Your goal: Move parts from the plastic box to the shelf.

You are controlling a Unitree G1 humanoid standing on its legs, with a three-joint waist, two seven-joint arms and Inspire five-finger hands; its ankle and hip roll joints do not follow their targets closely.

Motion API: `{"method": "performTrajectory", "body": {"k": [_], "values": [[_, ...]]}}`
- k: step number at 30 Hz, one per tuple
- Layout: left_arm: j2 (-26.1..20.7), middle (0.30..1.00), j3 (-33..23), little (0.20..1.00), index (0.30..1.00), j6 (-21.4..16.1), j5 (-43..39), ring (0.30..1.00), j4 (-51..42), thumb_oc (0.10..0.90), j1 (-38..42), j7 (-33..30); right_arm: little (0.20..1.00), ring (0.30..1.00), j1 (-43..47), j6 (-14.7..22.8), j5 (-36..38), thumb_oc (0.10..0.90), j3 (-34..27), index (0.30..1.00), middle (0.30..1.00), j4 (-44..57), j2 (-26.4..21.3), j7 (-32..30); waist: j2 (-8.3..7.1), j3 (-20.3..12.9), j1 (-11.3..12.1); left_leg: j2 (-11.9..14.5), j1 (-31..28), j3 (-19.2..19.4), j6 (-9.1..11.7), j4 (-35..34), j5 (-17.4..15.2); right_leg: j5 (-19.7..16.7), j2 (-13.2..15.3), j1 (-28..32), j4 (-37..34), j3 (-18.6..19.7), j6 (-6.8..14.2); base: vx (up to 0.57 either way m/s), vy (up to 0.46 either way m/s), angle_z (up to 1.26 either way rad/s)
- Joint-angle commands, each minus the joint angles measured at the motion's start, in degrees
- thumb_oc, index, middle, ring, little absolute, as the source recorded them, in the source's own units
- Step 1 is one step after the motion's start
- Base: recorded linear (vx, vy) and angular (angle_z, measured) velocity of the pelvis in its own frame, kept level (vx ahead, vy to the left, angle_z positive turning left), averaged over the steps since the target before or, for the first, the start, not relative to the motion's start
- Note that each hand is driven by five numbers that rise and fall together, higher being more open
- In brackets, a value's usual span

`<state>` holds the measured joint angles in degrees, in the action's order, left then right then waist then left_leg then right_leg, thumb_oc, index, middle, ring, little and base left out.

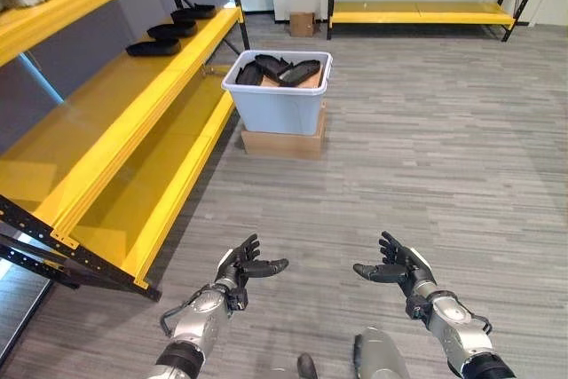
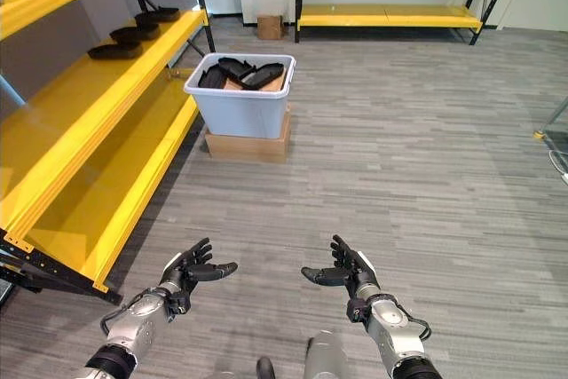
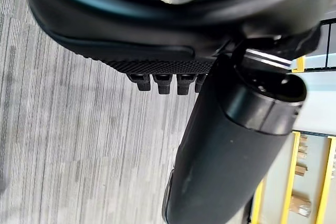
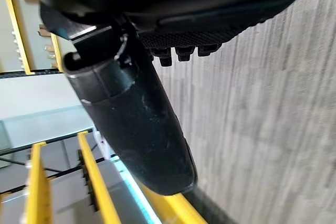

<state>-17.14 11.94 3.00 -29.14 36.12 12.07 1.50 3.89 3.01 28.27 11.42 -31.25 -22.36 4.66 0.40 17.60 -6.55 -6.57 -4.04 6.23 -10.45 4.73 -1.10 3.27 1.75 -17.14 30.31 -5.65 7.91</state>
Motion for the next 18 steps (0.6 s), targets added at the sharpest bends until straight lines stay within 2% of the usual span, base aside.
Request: {"method": "performTrajectory", "body": {"k": [1,4,7,10,12,13,15,17,18], "values": [[-0.7,1.000,1.3,1.000,1.000,-3.5,-0.3,1.000,-8.0,0.900,-1.7,1.0,1.000,1.000,3.5,5.5,1.8,0.900,-6.8,1.000,1.000,0.5,-2.4,2.0,-1.62,-6.2,0.1,-5.1,-8.2,-6.3,2.9,-2.4,-11.8,-11.9,-1.4,2.6,-25.5,-6.2,-0.6,0.69,-0.184,0.69],[-0.6,1.000,1.5,1.000,1.000,-4.4,0.7,1.000,-9.3,0.900,-4.5,3.2,1.000,1.000,2.2,6.4,2.3,0.900,-8.2,1.000,1.000,-0.8,-2.7,2.8,-0.61,-6.3,-0.7,-5.4,-11.2,-8.5,2.9,-2.4,-13.9,-13.2,-1.8,1.3,-28.2,-4.9,-1.0,0.53,-0.124,0.83],[0.1,1.000,2.5,1.000,1.000,-5.3,2.9,1.000,-9.6,0.900,-5.1,4.4,1.000,1.000,1.7,6.4,4.1,0.900,-7.4,1.000,1.000,-0.4,-3.1,3.8,-0.55,-7.8,-1.5,-6.0,-11.8,-9.9,2.8,-2.2,-15.0,-13.0,-2.3,1.6,-28.0,-4.1,-2.5,0.39,-0.129,0.08],[0.0,1.000,3.6,1.000,1.000,-5.9,1.2,1.000,-10.1,0.900,-4.3,3.1,1.000,1.000,1.7,6.3,3.8,0.900,-6.1,1.000,1.000,1.3,-2.6,2.2,0.91,-8.4,-1.5,-4.3,-12.7,-7.8,2.9,-1.5,-16.6,-8.3,-3.0,1.6,-21.5,-6.5,-4.1,0.44,-0.185,0.24],[0.1,1.000,3.3,1.000,1.000,-3.7,0.4,1.000,-9.9,0.900,-3.9,1.3,1.000,1.000,2.1,6.6,3.9,0.900,-5.3,1.000,1.000,1.5,-2.8,2.0,1.14,-8.4,-1.5,-4.0,-12.1,-5.9,3.1,0.4,-16.5,-5.2,-3.0,1.0,-17.6,-8.5,-6.6,0.39,-0.224,-0.07],[0.2,1.000,3.4,1.000,1.000,-3.7,0.1,1.000,-9.4,0.900,-3.5,0.1,1.000,1.000,2.2,6.2,3.5,0.900,-5.0,1.000,1.000,1.8,-2.8,1.2,2.00,-8.3,-1.6,-3.1,-12.8,-5.6,3.5,1.4,-17.4,-2.5,-4.0,0.9,-15.2,-8.8,-7.0,0.44,-0.239,-0.17],[0.1,1.000,3.0,1.000,1.000,-4.7,-1.0,1.000,-9.2,0.900,-2.8,1.6,1.000,1.000,2.2,6.7,-0.7,0.900,-4.4,1.000,1.000,2.6,-3.1,1.6,2.68,-8.2,-1.8,-2.9,-12.4,-4.6,4.1,3.3,-16.1,0.1,-4.3,-0.2,-12.1,-10.0,-8.3,0.37,-0.207,-0.20],[-0.5,1.000,2.2,1.000,1.000,-4.5,-0.6,1.000,-11.1,0.900,-3.3,2.6,1.000,1.000,0.8,6.2,-1.7,0.900,-4.6,1.000,1.000,4.3,-3.7,0.7,3.52,-8.4,-2.1,-2.8,-11.6,-4.1,5.0,5.4,-13.7,2.5,-4.4,-0.9,-9.5,-11.0,-9.8,0.30,-0.169,0.05],[-0.5,1.000,2.2,1.000,1.000,-4.5,-0.5,1.000,-11.3,0.900,-3.4,2.6,1.000,1.000,0.7,6.0,-1.8,0.900,-4.6,1.000,1.000,4.4,-3.7,0.6,3.56,-8.5,-2.1,-2.8,-11.5,-4.1,5.1,5.5,-13.6,2.7,-4.4,-0.9,-9.4,-11.1,-9.8,0.33,-0.207,0.03]]}}
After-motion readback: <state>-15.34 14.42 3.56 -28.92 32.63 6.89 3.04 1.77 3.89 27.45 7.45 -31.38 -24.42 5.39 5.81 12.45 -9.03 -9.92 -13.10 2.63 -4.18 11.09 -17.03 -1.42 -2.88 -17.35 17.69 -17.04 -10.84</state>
